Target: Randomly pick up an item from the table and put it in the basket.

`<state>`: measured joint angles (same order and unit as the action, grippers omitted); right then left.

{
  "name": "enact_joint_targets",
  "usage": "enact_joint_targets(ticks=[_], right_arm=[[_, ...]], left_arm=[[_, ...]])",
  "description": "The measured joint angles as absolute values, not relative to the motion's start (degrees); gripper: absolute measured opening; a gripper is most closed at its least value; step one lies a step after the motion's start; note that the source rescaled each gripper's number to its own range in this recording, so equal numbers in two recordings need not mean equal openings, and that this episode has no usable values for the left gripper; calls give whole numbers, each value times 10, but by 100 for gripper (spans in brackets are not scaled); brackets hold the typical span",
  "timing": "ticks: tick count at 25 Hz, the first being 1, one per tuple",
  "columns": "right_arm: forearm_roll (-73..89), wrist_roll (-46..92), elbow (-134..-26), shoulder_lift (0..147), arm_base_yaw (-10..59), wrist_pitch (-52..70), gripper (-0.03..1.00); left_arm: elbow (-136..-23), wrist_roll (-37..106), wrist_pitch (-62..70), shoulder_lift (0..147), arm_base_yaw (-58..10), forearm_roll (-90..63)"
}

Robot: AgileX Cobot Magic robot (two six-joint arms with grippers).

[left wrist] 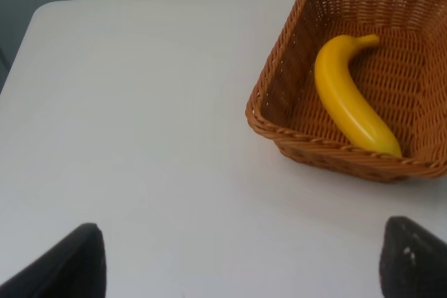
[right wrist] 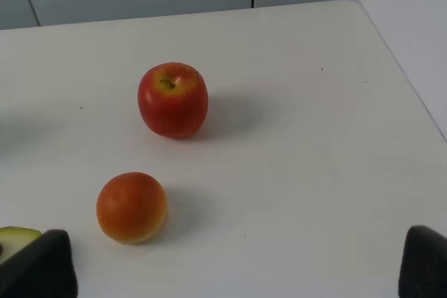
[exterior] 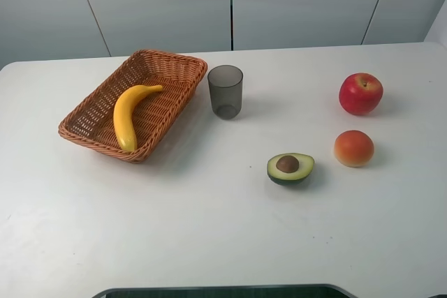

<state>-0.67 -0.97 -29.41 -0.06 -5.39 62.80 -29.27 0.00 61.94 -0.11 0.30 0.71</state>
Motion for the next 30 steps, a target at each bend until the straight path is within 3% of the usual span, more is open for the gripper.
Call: enact_joint_targets(ticks=[30], right_arm=[[-7,-10,-294,-1,-54,628,100]], left_arm=[[-293,0,619,-1,3,7]])
